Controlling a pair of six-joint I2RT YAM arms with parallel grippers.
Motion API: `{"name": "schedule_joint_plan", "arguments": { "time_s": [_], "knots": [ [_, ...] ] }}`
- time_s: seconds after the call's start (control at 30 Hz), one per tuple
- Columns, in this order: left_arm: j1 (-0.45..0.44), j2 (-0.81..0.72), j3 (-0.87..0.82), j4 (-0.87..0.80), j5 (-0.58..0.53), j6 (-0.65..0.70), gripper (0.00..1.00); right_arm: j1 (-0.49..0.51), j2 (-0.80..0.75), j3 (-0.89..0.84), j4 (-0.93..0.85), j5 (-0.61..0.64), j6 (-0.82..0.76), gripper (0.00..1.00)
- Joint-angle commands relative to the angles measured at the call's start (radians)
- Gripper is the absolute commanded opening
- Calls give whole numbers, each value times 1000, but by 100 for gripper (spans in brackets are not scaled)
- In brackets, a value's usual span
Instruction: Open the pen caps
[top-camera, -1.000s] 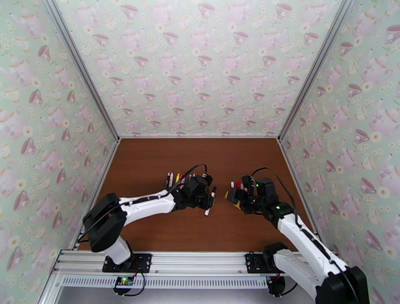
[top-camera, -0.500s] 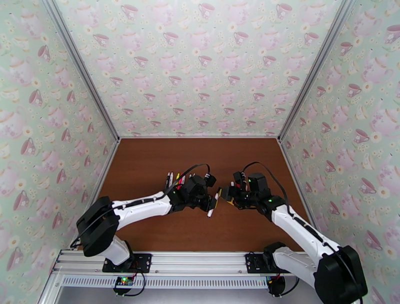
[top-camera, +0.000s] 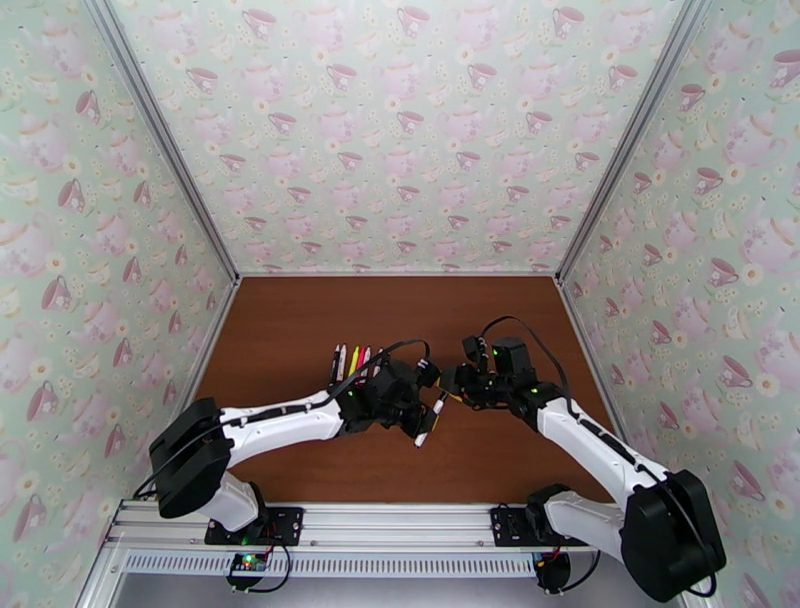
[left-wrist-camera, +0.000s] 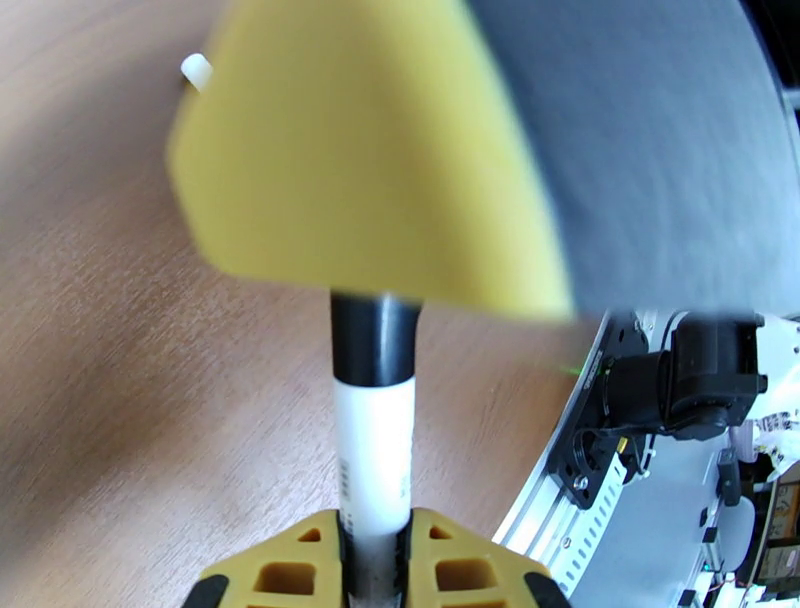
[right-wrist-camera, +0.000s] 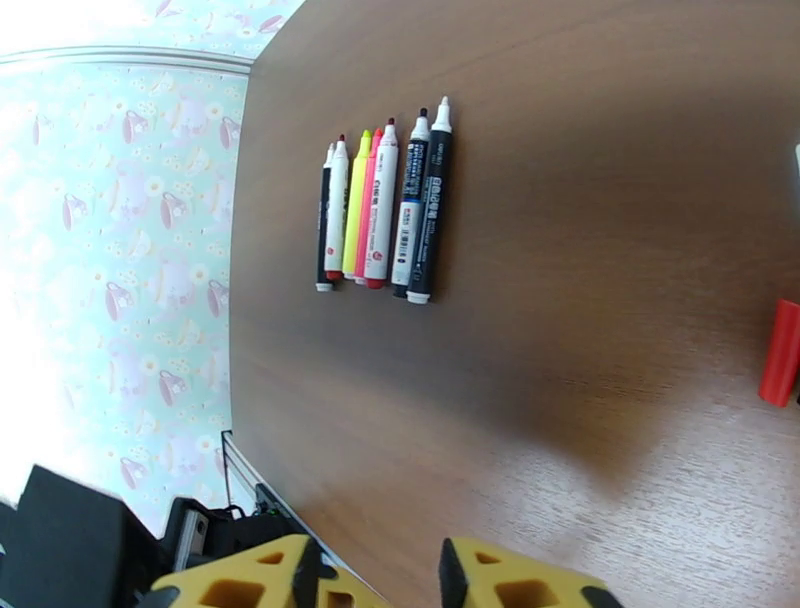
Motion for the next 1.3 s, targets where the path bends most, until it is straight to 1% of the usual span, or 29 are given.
{"name": "schedule_joint_plan", "arguments": {
  "time_s": [0.0, 0.17, 0.4, 0.73, 1.07, 1.13, 1.27],
  "knots": [
    [-4, -32, 3, -3, -30, 12, 11, 10, 11, 32, 1, -41, -3, 34],
    [-3, -20, 42, 4, -29, 8, 9, 21, 21, 33, -24, -38, -21, 31],
    [3, -19, 48, 16, -19, -8, 8, 28, 17, 34, -58, -21, -44, 30],
    [4, -18, 42, 22, -1, -9, 8, 29, 21, 41, -60, -12, -48, 20],
    [2, -16, 46, 34, 6, -15, 8, 29, 18, 46, -56, -8, -46, 19],
    [1, -13, 46, 39, 37, -20, 8, 29, 17, 44, -56, -6, -45, 19],
    [0, -7, 43, 51, 52, -29, 8, 30, 14, 44, -54, -3, -45, 18]
  ]
}}
